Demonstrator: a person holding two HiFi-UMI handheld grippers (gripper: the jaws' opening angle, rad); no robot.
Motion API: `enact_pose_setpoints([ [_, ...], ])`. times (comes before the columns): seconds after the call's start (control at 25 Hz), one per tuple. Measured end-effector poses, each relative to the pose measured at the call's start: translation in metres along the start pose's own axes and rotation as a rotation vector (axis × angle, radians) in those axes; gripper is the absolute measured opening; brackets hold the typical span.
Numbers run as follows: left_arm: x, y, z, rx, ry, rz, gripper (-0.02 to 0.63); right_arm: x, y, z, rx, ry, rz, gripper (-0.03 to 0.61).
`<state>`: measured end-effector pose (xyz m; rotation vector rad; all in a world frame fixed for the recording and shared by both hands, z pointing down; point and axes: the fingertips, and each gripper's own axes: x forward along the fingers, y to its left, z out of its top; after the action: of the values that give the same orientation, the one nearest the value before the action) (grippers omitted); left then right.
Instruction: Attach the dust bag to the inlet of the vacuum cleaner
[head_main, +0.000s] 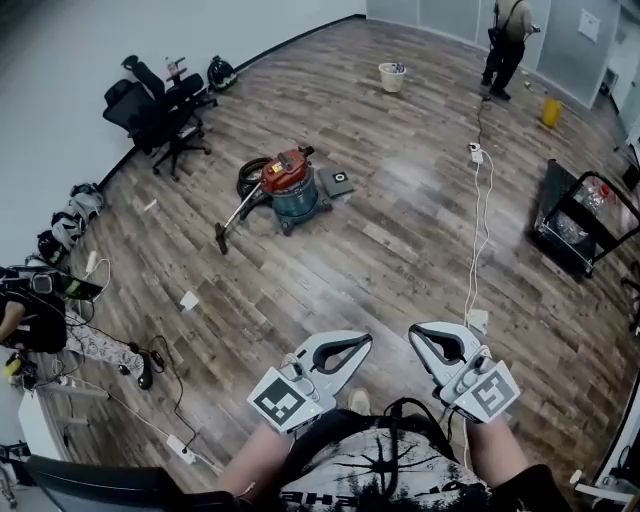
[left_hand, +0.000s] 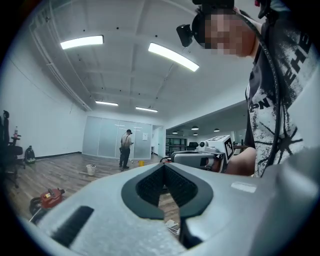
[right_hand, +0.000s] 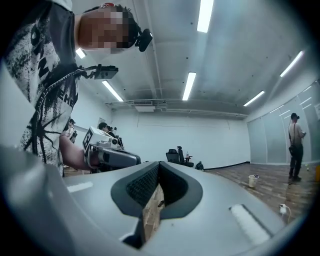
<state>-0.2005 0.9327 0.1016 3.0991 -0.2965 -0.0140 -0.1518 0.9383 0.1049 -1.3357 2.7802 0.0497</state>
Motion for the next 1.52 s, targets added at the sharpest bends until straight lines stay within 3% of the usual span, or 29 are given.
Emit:
enact_pose_setpoints([
  [0.36, 0.003, 0.045, -0.027, -0.080, 0.071, 0.002, -0.003, 0.027, -0.025, -0.010, 0.018, 0.020, -0.007, 0.003],
  [0.56, 0.049, 0.068, -0.018, -0.045, 0.042, -0.053, -0.003, 0.036, -0.066, 0.007, 0.014, -0.040, -0.057, 0.003],
  [0.72, 0.094, 0.093, -0.021, -0.045, 0.068, -0.071, -0.003, 0.039, -0.120, 0.009, 0.027, -0.039, -0.084, 0.003],
  [0.88, 0.146, 0.126, -0.023, -0.124, 0.090, -0.041, -0.003, 0.045, -0.179, 0.009, 0.018, -0.035, -0.036, 0.003],
  [1.04, 0.199, 0.154, -0.005, -0.067, 0.039, -0.035, -0.003, 0.050, -0.229, 0.010, 0.010, -0.002, 0.030, 0.003],
  [1.2, 0.239, 0.177, -0.007, -0.125, 0.022, 0.010, -0.003, 0.053, -0.268, 0.003, -0.003, 0.048, 0.101, 0.003],
  [1.52, 0.291, 0.199, -0.020, -0.127, 0.053, 0.068, -0.003, 0.047, -0.324, -0.006, 0.020, 0.082, 0.169, 0.003],
])
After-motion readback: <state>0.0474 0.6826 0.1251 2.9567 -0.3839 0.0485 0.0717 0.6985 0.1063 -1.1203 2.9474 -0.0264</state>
